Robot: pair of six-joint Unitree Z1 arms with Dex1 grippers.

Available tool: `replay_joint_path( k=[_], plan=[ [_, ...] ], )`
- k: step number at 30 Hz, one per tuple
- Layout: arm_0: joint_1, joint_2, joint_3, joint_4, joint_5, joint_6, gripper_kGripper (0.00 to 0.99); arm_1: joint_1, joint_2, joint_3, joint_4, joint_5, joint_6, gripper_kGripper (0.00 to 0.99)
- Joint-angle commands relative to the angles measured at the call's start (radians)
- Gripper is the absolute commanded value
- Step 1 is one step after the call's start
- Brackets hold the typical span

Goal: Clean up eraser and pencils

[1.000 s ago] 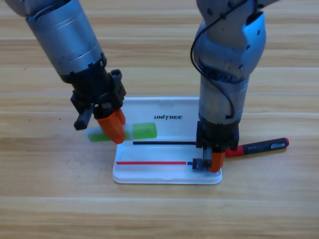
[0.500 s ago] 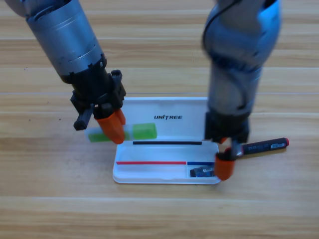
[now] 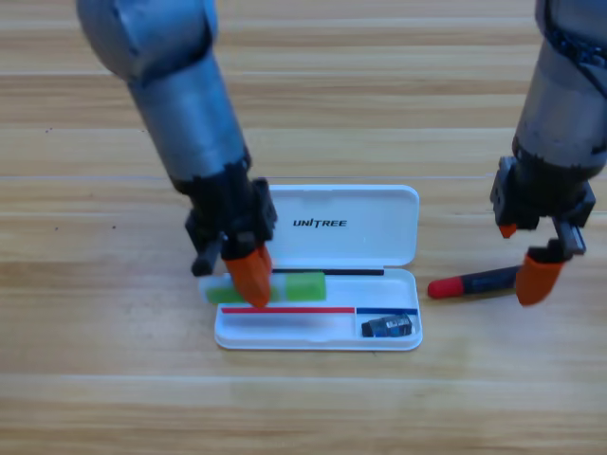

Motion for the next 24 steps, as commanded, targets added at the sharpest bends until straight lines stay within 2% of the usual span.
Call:
replay_joint_path(
  k=[1,13,19,24],
  plan=[
    [-0.027,0.089,-0.031,0.0,-0.012,0.004,0.0,-0.095,0.171,-0.023,-0.05,-0.018,-0.06,0.851],
    [-0.03,0.121,-0.046,-0.002,-0.012,-0.002,0.0,-0.095,0.323,-0.152,-0.057,-0.012,-0.103,0.764],
    [-0.034,0.133,-0.048,-0.008,-0.012,-0.004,0.0,-0.095,0.347,-0.158,-0.057,-0.012,-0.106,0.46],
    [-0.041,0.15,-0.051,-0.017,-0.011,-0.009,0.0,-0.095,0.34,-0.136,-0.057,-0.018,-0.113,0.104]
  ],
)
